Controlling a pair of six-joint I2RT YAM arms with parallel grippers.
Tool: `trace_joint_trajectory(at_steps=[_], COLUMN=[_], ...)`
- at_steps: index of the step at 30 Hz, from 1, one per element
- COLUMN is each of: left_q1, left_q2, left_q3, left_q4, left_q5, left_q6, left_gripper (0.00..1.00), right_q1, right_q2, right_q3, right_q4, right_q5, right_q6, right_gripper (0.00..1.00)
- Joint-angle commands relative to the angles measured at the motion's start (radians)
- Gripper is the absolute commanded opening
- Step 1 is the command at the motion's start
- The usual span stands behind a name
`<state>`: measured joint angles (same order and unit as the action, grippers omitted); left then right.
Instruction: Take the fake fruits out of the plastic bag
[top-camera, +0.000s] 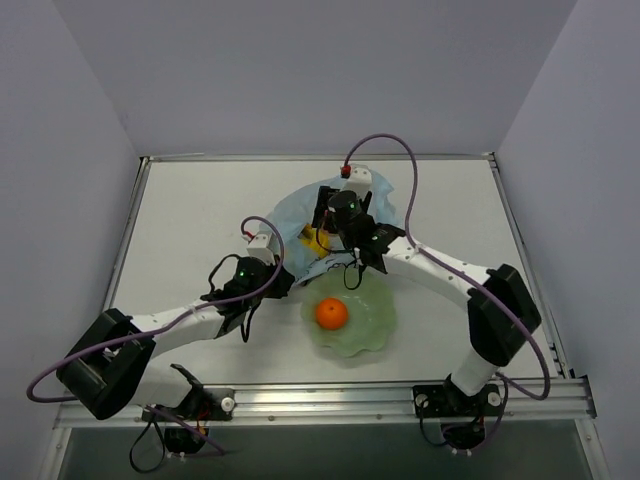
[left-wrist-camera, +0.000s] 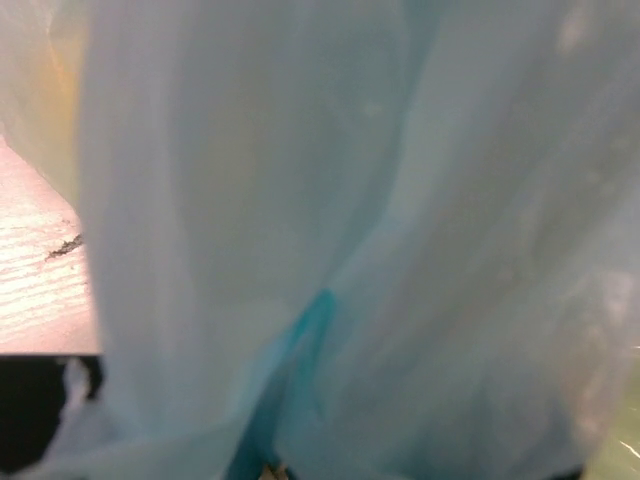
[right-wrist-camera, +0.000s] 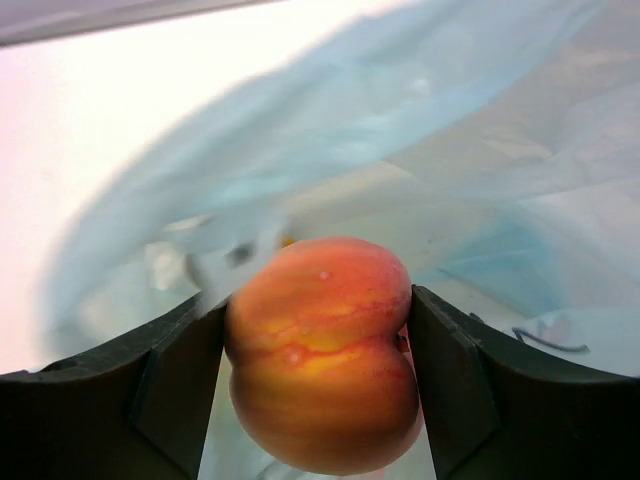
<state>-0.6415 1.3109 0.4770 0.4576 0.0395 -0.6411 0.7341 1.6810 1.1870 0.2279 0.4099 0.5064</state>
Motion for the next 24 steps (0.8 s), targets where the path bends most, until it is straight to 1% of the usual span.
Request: trace_joint_trajectory(at_steps=[1, 4, 7, 9, 11, 13, 14, 16, 17, 19, 21, 24], left_q1=[-0.004, -0.004, -0.004, -0.004, -0.003, -0.003, -0.003, -0.003, -0.003, -0.003, -0.003, -0.003], left_q2=[-0.039, -0.059, -0.074, -0.081, -0.090, -0.096, -0.098, -0.101, -0.101, -0.104, -0.107, -0.110], left_q3=[0.046, 0.043, 0.038, 0.038, 0.038, 0.037, 0.037, 0.034, 0.034, 0.031, 0.028, 0.026], left_q4=[0.003, -0.010, -0.016, -0.020, -0.022, -0.025, -0.025, -0.025, -0.023, -0.025, -0.025, -0.028], left_q5=[-0.021, -0.030, -0.030, -0.030, -0.052, -0.052, -0.052, -0.053, -0.055, -0.059, -0.067, -0.069], left_q6=[0.026, 0.035, 0.040, 0.043, 0.043, 0.043, 0.041, 0.040, 0.040, 0.040, 0.038, 0.037], left_gripper=[0.02, 0.02, 0.02, 0.03, 0.02, 0.02, 0.02, 0.02, 0.02, 0.02, 0.02, 0.03], right_q1=[-0.006, -0.002, 0.008, 0.039, 0.071, 0.112, 0.122, 0.125, 0.125, 0.125, 0.126, 0.133], right_q2=[-0.122, -0.211, -0.343, -0.394, -0.470, -0.544, -0.572, -0.650, -0.673, -0.717, -0.725, -0.733], right_q3=[-0.041, -0.098, -0.160, -0.187, -0.237, -0.285, -0.347, -0.421, -0.485, -0.536, -0.578, -0.589], right_q4=[-0.019, -0.044, -0.065, -0.116, -0.181, -0.222, -0.261, -0.271, -0.274, -0.274, -0.279, -0.285], right_q5=[-0.077, -0.135, -0.232, -0.278, -0.278, -0.241, -0.227, -0.195, -0.186, -0.174, -0.178, -0.200], right_q6=[-0.016, -0.008, -0.008, -0.019, -0.022, 0.003, 0.015, 0.061, 0.076, 0.113, 0.122, 0.113], right_gripper=[0.40, 0.40, 0.40, 0.40, 0.40, 0.40, 0.40, 0.40, 0.40, 0.40, 0.40, 0.41])
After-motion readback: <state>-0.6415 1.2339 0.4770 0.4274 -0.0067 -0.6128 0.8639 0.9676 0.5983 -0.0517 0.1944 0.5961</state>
